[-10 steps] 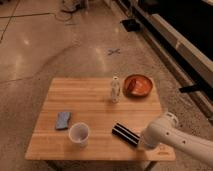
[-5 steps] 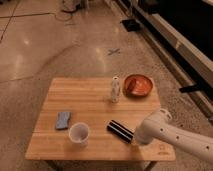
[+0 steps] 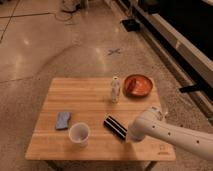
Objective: Push the eraser across the table
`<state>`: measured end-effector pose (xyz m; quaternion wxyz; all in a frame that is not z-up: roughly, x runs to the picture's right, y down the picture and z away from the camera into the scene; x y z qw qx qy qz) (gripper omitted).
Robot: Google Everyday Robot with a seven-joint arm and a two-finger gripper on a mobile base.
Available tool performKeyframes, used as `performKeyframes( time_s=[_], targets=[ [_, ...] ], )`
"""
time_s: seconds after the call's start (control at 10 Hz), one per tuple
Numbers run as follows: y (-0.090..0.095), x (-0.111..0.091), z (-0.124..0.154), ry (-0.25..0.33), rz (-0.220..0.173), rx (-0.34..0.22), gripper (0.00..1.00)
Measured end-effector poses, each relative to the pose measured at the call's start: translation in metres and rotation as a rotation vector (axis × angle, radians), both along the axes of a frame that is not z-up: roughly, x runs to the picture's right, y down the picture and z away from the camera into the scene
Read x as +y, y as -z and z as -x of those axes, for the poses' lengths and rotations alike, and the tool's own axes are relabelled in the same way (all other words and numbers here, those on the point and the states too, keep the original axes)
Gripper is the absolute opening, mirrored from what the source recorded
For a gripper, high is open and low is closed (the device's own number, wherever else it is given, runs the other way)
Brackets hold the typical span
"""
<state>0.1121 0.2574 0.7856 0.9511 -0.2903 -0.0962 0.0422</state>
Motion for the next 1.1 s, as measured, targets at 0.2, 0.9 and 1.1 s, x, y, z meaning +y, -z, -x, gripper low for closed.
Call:
performKeyframes(
  time_s=[0.2,0.9,1.1],
  targets=[
    [-0.005,-0.008,0.011,0.010,-0.015,-0.015,0.00],
    [-0.029,-0.042,0.040,0.027,-0.066,-0.041,0.00],
    [-0.036,-0.049,0.048,0.032,-0.078,-0.049,0.00]
  ],
)
